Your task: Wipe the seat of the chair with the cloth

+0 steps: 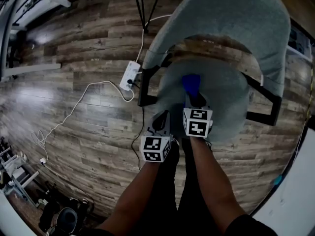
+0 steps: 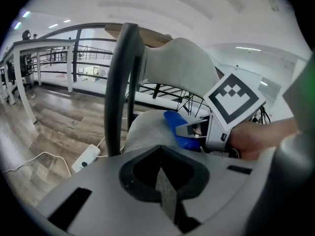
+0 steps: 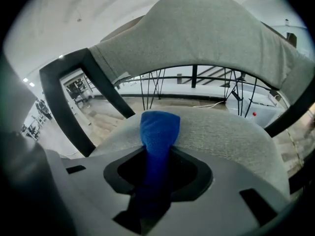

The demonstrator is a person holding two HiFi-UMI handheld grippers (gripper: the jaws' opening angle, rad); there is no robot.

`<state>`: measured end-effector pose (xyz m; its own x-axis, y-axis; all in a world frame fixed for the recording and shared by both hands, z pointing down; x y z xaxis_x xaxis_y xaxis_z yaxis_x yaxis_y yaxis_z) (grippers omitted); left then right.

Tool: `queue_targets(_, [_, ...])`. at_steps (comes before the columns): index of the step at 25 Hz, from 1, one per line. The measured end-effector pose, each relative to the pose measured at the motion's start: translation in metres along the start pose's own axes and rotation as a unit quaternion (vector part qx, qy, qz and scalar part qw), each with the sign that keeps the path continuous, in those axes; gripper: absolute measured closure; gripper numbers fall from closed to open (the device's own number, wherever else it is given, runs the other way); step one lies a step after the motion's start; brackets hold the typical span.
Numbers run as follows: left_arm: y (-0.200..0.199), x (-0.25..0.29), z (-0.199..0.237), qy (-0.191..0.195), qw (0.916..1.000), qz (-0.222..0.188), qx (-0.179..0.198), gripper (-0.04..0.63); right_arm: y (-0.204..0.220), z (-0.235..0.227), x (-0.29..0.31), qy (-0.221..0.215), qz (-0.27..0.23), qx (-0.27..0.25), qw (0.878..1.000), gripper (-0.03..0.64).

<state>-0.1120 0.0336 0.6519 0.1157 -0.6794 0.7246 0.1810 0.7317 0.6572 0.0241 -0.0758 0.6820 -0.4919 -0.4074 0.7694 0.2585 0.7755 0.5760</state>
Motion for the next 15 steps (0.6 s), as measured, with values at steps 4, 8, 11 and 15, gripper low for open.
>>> queue_targets(4, [-0.002,0.008,-0.017,0.016,0.9998,0.003,0.015,0.594,0.007,-0.022,-0.012,0.023,-0.006,0.014,1.0,0.486])
queue_targets(8, [-0.002,0.016,-0.034,0.03,0.9991,0.01,0.028,0.594,0.013,-0.042,-0.023,0.032,-0.01,0.029,0.999,0.486])
queue_targets(11, [-0.002,0.021,-0.047,0.042,0.9982,0.015,0.039,0.594,0.018,-0.055,-0.03,0.037,-0.009,0.043,0.998,0.486])
queue_targets(15, [-0.003,0.03,-0.067,0.063,0.9964,0.021,0.052,0.594,0.022,-0.074,-0.039,0.043,-0.013,0.059,0.997,0.486])
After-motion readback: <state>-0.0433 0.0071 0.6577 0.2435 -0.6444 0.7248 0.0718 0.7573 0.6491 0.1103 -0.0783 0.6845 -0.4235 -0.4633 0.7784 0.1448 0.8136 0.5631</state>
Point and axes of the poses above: the fingertips, and each gripper's own axes: x forward along the fingers, z to its left, y out of its underside, the point moved 9 cm from there along -x, backward along the fingers, and after that the axes turned 9 degrees about -y, right-handed, at the moved point
